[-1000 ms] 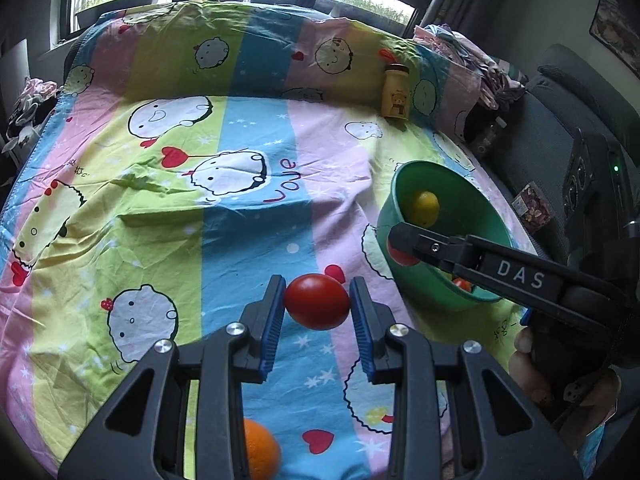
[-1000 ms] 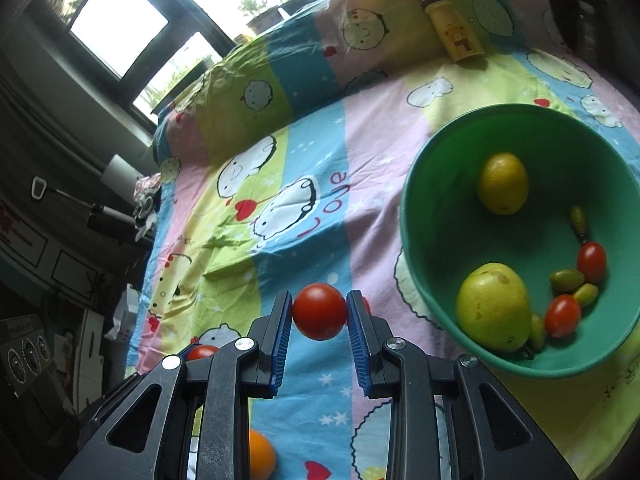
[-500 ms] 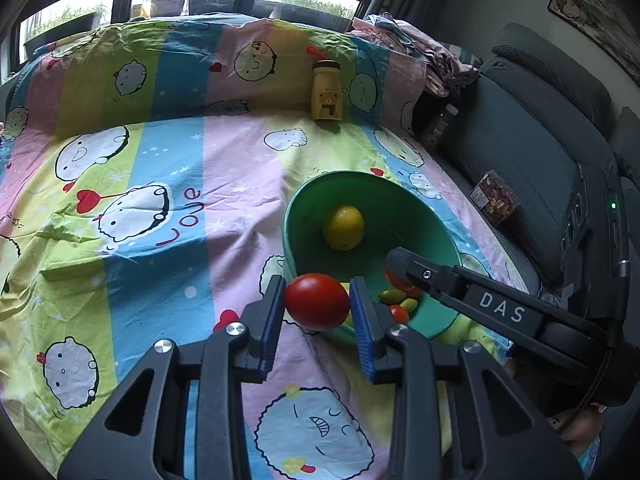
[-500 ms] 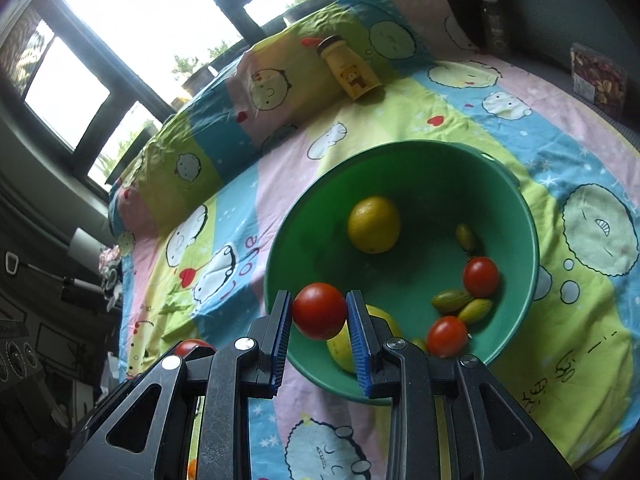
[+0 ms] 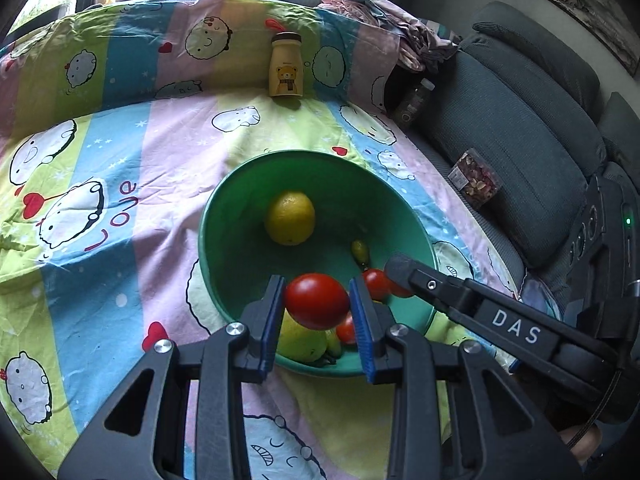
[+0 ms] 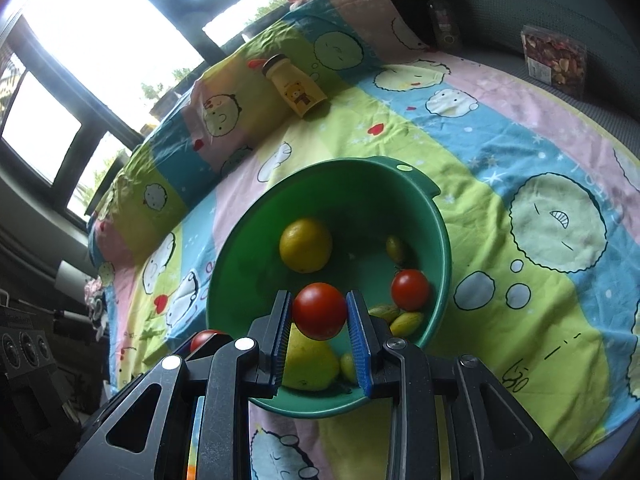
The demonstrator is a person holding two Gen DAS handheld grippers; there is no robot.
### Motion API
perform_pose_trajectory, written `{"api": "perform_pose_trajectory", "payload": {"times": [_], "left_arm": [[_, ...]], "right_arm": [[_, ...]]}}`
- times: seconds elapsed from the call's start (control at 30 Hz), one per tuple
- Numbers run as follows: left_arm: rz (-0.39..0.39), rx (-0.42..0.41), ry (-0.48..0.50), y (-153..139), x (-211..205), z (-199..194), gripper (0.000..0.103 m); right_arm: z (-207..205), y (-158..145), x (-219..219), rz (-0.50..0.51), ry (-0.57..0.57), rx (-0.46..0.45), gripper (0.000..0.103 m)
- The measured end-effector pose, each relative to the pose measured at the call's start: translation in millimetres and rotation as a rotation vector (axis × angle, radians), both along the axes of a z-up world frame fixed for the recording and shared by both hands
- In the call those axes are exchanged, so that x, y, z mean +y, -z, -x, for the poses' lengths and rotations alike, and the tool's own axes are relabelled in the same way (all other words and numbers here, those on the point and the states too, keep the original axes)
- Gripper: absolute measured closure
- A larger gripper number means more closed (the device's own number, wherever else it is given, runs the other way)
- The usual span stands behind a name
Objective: Organize fruits
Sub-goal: 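Carry both cherry tomatoes into the green basin and lower them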
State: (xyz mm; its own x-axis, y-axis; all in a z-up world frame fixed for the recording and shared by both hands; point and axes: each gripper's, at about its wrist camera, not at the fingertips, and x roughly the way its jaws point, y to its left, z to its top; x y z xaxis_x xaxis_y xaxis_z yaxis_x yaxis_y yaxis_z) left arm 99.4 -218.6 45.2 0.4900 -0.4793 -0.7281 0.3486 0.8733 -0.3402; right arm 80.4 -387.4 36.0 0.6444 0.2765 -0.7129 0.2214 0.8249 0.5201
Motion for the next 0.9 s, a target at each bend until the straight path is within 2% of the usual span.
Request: {"api": "perform_pose_trajectory", "payload": {"times": [0.9], "left_arm": [[0.023, 0.063, 0.038, 22, -19, -14, 0.072]], "right_arm": [[-4, 13, -16, 0.02, 0.032, 0.055, 0.072]]}}
